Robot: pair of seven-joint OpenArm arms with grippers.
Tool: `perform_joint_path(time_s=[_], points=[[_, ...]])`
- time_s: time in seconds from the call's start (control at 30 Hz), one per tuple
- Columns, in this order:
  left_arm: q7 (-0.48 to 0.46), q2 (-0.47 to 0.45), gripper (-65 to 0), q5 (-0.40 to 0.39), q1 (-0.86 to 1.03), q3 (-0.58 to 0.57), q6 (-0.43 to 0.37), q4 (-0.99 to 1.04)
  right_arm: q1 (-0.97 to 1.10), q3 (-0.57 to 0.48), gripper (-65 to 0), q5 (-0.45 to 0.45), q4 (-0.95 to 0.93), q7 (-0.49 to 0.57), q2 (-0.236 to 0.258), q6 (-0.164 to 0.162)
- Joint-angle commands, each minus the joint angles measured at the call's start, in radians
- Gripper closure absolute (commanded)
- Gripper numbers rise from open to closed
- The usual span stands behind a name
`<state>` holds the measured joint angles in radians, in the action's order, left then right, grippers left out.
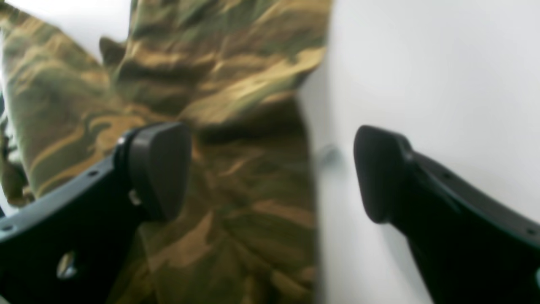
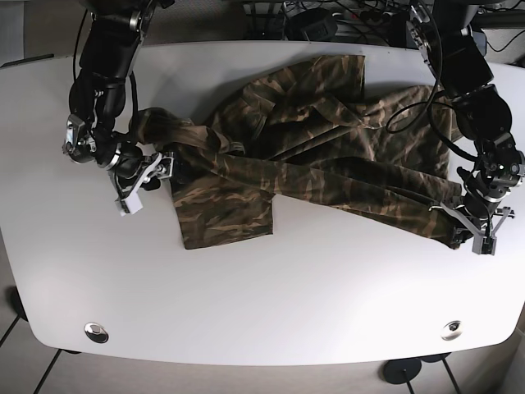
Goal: Fold the T-shirt properly
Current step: 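Grasp the shirt hem corners with both grippers, then lift the shirt with both grippers and lay it flat, shaking it out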
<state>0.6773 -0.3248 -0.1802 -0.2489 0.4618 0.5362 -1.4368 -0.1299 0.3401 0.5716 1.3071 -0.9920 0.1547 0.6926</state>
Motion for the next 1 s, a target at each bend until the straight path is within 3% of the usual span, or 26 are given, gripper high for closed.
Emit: perform_joint_path(time_s=[0.03, 0.23, 0.3, 0.33, 0.47, 0.5, 0.53, 0.83, 1.0], points=[[-0.026, -0.018, 0.0, -0.012, -0.023, 0.002, -0.001, -0.017, 0.006, -0.023, -58.2, 0.015, 0.015, 0.028, -0.017, 0.006], [-0.026, -0.018, 0.0, -0.012, -0.023, 0.002, -0.001, -0.015, 0.098, -0.026, -58.0, 0.018, 0.048, 0.029, -0.03, 0.006], [-0.026, -0.018, 0.0, -0.012, -0.023, 0.002, -0.001, -0.015, 0.126, -0.026, -54.9, 0.018, 0.078, 0.029, -0.03, 0.006], [-0.026, -0.018, 0.0, -0.012, -0.023, 0.002, -0.001, -0.015, 0.135, -0.026, -50.1, 0.018, 0.09, 0.029, -0.03, 0.006], [-0.026, -0.018, 0.0, -0.012, -0.023, 0.002, -0.001, -0.015, 0.141, -0.022, -4.9, 0.017, 0.107, 0.031, -0.024, 0.006], [-0.026, -0.018, 0.0, -0.012, -0.023, 0.002, -0.001, -0.019, 0.141, -0.022, -0.8, 0.017, 0.107, 0.031, -0.022, 0.006], [-0.026, -0.018, 0.0, -0.012, -0.023, 0.002, -0.001, -0.023, 0.141, -0.02, -2.9, 0.017, 0.11, 0.031, -0.022, 0.006], [-0.018, 0.01, 0.0, -0.012, -0.023, -0.008, 0.0, -0.155, 0.164, -0.02, -1.7, 0.014, 0.369, 0.023, -0.017, 0.006], [-0.018, 0.019, 0.0, -0.008, -0.085, -0.145, -0.009, -0.204, -0.024, -0.026, -1.7, 0.014, 0.319, 0.022, 0.072, 0.006]])
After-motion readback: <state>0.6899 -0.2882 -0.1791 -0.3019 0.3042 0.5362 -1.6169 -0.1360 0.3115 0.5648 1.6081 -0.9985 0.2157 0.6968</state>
